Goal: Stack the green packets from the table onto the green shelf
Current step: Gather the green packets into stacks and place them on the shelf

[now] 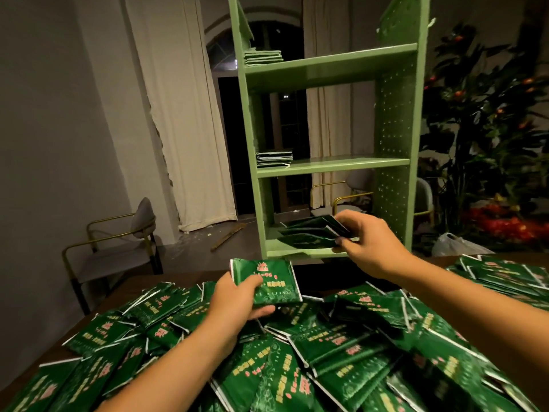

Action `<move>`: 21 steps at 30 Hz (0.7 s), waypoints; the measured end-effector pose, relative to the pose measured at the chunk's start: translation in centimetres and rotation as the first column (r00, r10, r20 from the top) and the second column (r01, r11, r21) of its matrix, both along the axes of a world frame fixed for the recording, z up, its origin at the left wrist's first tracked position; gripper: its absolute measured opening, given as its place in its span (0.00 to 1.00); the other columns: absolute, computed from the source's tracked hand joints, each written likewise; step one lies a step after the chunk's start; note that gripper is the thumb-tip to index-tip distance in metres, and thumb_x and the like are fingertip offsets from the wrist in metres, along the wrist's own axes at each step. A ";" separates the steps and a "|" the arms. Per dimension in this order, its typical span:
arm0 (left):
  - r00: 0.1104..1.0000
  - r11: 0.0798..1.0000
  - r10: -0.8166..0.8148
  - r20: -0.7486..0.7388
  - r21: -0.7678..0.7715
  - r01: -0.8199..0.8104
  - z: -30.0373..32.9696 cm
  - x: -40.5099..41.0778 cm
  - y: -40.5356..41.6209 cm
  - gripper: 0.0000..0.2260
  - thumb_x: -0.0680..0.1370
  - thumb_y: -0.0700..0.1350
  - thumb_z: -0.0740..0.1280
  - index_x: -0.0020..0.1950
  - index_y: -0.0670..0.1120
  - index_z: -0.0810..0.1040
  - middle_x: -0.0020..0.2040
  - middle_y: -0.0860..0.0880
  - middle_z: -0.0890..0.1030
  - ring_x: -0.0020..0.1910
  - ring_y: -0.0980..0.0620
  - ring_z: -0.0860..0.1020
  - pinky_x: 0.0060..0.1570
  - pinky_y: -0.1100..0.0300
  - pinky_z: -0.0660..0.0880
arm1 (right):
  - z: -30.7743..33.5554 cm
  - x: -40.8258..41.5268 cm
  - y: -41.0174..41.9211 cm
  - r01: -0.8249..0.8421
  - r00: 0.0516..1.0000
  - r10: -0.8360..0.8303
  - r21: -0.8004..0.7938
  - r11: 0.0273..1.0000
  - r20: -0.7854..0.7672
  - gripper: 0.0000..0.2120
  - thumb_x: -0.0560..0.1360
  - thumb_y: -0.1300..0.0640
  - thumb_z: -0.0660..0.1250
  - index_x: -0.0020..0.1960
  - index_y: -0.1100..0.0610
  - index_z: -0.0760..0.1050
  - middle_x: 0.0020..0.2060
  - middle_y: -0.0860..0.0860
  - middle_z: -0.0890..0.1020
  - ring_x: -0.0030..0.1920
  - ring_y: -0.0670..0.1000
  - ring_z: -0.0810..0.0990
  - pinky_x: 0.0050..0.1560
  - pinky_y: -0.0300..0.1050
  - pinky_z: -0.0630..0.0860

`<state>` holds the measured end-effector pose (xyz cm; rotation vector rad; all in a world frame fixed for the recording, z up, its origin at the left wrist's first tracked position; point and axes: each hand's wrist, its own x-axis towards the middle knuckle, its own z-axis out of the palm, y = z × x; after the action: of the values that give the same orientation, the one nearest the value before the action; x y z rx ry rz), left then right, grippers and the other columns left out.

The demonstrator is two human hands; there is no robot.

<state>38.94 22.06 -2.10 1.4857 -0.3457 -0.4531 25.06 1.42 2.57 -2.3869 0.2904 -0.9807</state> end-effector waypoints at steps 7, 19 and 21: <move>0.928 0.954 -0.089 -0.362 -0.299 -0.025 0.6 -3.8 -1.8 0.10 0.81 0.40 0.62 0.58 0.38 0.79 0.66 0.35 0.77 0.57 0.38 0.81 0.32 0.52 0.82 | -0.6 -5.7 2.4 -0.237 0.971 0.231 0.188 0.953 0.054 0.11 0.75 0.71 0.69 0.48 0.55 0.79 0.45 0.47 0.85 0.49 0.45 0.83 0.53 0.39 0.79; 0.988 0.992 -0.117 0.096 0.049 0.113 -2.7 -7.9 -3.4 0.42 0.53 0.61 0.85 0.61 0.44 0.78 0.52 0.44 0.86 0.50 0.43 0.85 0.55 0.43 0.81 | -5.5 -9.0 2.5 0.021 0.989 -0.059 0.263 0.965 0.138 0.14 0.78 0.67 0.67 0.59 0.52 0.82 0.57 0.45 0.83 0.58 0.40 0.80 0.65 0.44 0.76; 0.969 0.995 -0.090 0.230 0.055 0.079 -2.9 -7.9 -3.5 0.26 0.65 0.54 0.82 0.59 0.47 0.80 0.49 0.49 0.87 0.49 0.48 0.86 0.55 0.47 0.81 | -6.1 -8.7 2.7 -0.007 0.991 -0.057 0.481 0.877 0.117 0.16 0.81 0.59 0.66 0.68 0.50 0.73 0.61 0.43 0.79 0.61 0.43 0.78 0.64 0.44 0.75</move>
<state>31.09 18.54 -5.03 1.5770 -0.5890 -0.3569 16.32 4.07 -3.53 -1.8631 0.4594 -0.9384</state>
